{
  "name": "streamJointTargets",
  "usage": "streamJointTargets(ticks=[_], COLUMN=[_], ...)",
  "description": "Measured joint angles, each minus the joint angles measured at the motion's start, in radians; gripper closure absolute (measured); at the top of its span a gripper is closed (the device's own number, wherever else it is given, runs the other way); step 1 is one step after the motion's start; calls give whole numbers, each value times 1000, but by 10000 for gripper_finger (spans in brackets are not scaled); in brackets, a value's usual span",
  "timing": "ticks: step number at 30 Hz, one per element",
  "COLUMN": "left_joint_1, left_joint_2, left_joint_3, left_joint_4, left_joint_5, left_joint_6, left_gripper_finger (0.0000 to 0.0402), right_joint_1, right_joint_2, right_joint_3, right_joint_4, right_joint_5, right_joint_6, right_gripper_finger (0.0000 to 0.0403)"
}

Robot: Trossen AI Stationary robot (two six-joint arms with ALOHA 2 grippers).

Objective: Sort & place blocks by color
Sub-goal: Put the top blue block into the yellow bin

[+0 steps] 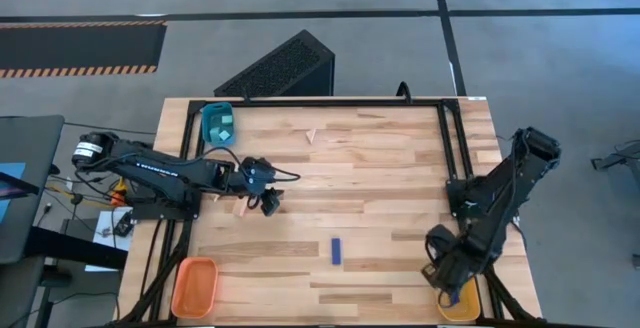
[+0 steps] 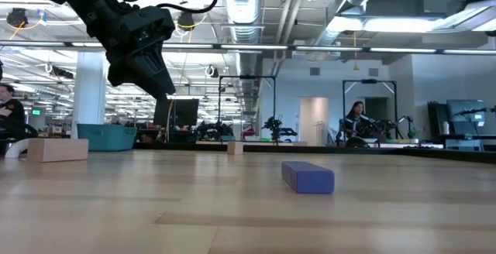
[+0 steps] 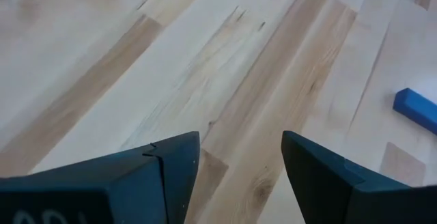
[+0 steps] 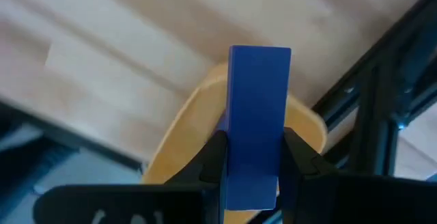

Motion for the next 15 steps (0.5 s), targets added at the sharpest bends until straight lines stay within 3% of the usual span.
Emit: streamJointTargets(ticks=[7,11,15], left_joint_1=[-8,-7,-8], left_joint_2=[12,15,15], left_joint_3=[0,0,0], left_joint_4=[24,111,218], left_joint_5=[-56,-52,-53], left_joint_6=[-81,-66,-30], left_gripper_finger=[207,207,207], right_joint_1=[82,155,231], right_joint_2=[0,0,4], right_joint_3=[23,8,-25], right_joint_4=[-19,62,157], right_joint_5=[-35,-32,61], right_joint_6=[-42,7,120], right_gripper_finger=[320,319,315])
